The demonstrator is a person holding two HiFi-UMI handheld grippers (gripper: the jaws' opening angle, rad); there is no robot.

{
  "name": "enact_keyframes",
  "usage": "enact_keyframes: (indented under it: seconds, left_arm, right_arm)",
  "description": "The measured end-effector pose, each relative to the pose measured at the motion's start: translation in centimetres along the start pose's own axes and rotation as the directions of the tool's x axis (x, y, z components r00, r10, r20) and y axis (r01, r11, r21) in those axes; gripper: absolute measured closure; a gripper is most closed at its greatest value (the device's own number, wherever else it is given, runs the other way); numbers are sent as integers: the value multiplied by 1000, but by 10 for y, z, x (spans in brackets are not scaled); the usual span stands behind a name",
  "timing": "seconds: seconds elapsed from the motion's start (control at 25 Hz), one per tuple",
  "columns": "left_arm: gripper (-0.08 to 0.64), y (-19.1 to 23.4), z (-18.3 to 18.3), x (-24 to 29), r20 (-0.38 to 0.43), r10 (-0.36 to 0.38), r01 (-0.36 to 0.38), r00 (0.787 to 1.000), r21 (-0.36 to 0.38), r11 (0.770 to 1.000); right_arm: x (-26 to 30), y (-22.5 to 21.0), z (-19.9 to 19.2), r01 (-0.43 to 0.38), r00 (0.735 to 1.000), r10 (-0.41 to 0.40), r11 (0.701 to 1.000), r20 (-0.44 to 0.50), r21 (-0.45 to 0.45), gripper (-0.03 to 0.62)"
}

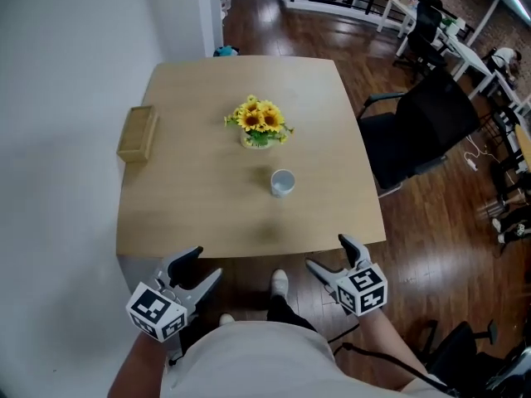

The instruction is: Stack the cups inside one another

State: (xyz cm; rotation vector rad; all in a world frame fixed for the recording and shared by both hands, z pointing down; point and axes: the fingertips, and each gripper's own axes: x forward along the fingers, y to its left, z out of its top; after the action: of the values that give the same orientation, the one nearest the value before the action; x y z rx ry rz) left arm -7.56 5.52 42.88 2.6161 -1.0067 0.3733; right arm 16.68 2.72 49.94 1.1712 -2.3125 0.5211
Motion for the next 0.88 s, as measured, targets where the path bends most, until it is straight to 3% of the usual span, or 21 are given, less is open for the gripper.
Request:
enact_keyframes:
  seconds: [0.28,0.48,0.88]
  left_arm:
    - [318,-2,-33,-67,35,-26,26,999,2,1000]
    - [318,-3,-39,-99,87,-34,35,996,-11,999]
    - [318,-13,-43,-140,121,-39,39,992,4,999]
  right_arm:
    - [-42,79,-16,52,998,-52,999,21,4,158]
    - [-57,126,-25,88,996,-86,993,23,-79,156]
    - [-68,175,-22,93,995,-89,986,37,-141,155]
